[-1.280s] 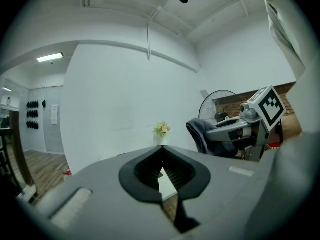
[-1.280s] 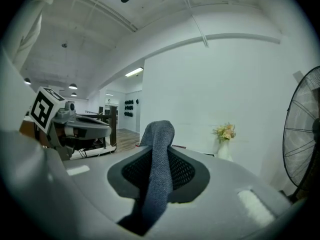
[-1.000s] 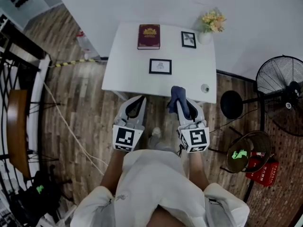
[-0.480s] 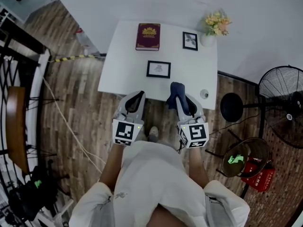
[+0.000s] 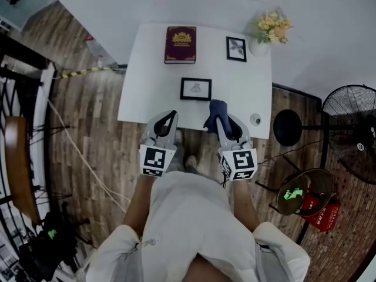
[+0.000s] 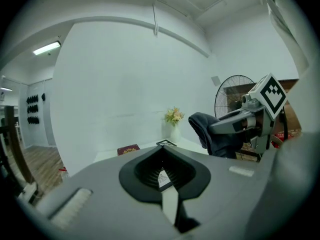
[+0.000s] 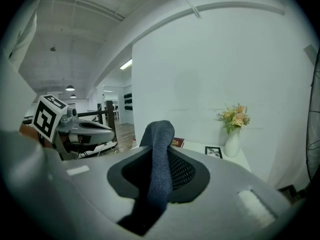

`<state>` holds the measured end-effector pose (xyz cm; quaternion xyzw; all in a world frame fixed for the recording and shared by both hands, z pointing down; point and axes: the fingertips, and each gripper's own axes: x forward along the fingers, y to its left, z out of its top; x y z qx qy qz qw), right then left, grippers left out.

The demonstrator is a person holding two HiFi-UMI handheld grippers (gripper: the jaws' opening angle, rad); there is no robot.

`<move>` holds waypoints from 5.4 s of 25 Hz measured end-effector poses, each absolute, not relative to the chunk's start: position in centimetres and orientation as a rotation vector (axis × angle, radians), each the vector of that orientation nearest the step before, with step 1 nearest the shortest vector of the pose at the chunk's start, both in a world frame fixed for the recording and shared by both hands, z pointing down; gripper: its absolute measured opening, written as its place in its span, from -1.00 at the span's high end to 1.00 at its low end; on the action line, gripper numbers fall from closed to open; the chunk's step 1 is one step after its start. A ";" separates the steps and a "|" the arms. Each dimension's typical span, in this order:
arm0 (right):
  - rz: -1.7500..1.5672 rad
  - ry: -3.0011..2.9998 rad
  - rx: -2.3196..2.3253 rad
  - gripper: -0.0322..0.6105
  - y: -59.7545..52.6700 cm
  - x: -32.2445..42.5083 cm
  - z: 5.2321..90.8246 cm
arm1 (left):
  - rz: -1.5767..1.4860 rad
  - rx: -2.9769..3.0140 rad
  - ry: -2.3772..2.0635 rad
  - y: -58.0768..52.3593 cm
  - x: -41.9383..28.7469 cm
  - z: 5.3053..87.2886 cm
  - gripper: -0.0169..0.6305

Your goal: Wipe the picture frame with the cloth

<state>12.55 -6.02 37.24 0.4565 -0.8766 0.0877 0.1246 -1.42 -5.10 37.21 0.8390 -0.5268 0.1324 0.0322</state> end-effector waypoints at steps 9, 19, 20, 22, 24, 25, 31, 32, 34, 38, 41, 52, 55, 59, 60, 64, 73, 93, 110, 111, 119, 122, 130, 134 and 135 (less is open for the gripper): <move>0.352 -2.442 1.361 0.67 -11.0 10.0 41.0 | 0.484 2.583 -1.439 -10.5 -2.9 42.4 0.89; 0.442 -2.291 1.422 0.67 -14.6 7.9 44.8 | 0.529 2.597 -1.201 -14.3 -3.4 47.3 0.89; 0.450 -2.275 1.428 0.67 -14.8 7.8 45.2 | 0.532 2.598 -1.176 -14.5 -3.3 47.7 0.89; 0.464 -2.248 1.433 0.67 -15.4 7.7 46.0 | 0.550 2.601 -1.131 -14.9 -3.2 48.8 0.89; 0.476 -2.225 1.436 0.67 -15.9 7.6 46.9 | 0.580 2.600 -1.091 -15.3 -3.0 50.2 0.89; 0.482 -2.215 1.438 0.67 -16.1 7.6 47.2 | 0.596 2.598 -1.069 -15.4 -2.9 50.8 0.89; 0.517 -2.174 1.410 0.67 -16.9 7.7 49.7 | 0.678 2.578 -0.978 -15.5 -1.9 54.0 0.89; 0.522 -2.174 1.402 0.67 -17.1 7.7 50.0 | 0.696 2.571 -0.977 -15.6 -1.9 54.5 0.89; 0.526 -2.173 1.384 0.67 -17.4 7.6 50.7 | 0.730 2.558 -0.973 -15.8 -1.7 55.5 0.89; 0.543 -2.170 1.336 0.67 -18.1 7.4 52.1 | 0.787 2.528 -0.964 -15.9 -1.1 57.5 0.89; 0.555 -2.170 1.292 0.67 -18.7 7.2 53.2 | 0.814 2.492 -0.968 -16.5 -0.6 59.2 0.89; 0.588 -2.206 1.168 0.67 -21.0 5.6 55.9 | 0.853 2.392 -1.020 -17.2 -0.3 61.7 0.89; 0.595 -2.219 1.139 0.67 -21.6 4.5 56.3 | 0.855 2.382 -1.037 -17.1 -0.3 61.7 0.89; 0.594 -2.233 1.090 0.67 -22.3 2.7 57.2 | 0.849 2.380 -1.044 -17.2 -0.2 61.6 0.89; 0.593 -2.234 1.079 0.68 -22.5 2.3 57.4 | 0.848 2.380 -1.045 -17.2 -0.2 61.6 0.89; 0.591 -2.227 1.040 0.68 -23.0 0.9 58.5 | 0.850 2.383 -1.054 -17.2 -0.3 61.6 0.89; 0.539 -2.157 0.966 0.68 -23.8 -1.1 61.1 | 0.846 2.371 -1.078 -17.2 -0.3 61.5 0.89; 0.451 -2.079 1.039 0.69 -23.7 3.2 61.4 | 0.847 2.374 -1.074 -17.2 -0.4 61.6 0.89; 0.453 -1.982 1.155 0.69 -23.6 8.6 61.0 | 0.862 2.387 -1.063 -17.1 -0.4 61.6 0.89; 0.455 -1.982 1.168 0.69 -23.6 8.9 60.8 | 0.863 2.389 -1.063 -17.1 -0.4 61.6 0.89; 0.493 -1.929 1.256 0.69 -23.9 12.5 60.8 | 0.871 2.397 -1.064 -17.1 -0.5 61.6 0.89; 0.497 -1.876 1.266 0.69 -23.6 14.2 61.4 | 0.871 2.400 -1.059 -17.0 -0.5 61.7 0.89; 0.516 -1.847 1.308 0.69 -23.1 15.7 61.5 | 0.873 2.401 -1.044 -16.6 -0.8 61.7 0.89; 0.497 -1.866 1.334 0.69 -22.9 15.3 60.0 | 0.874 2.413 -1.040 -16.6 -0.8 61.7 0.89; 0.491 -1.882 1.335 0.69 -22.8 14.8 59.4 | 0.875 2.417 -1.040 -16.6 -0.8 61.7 0.89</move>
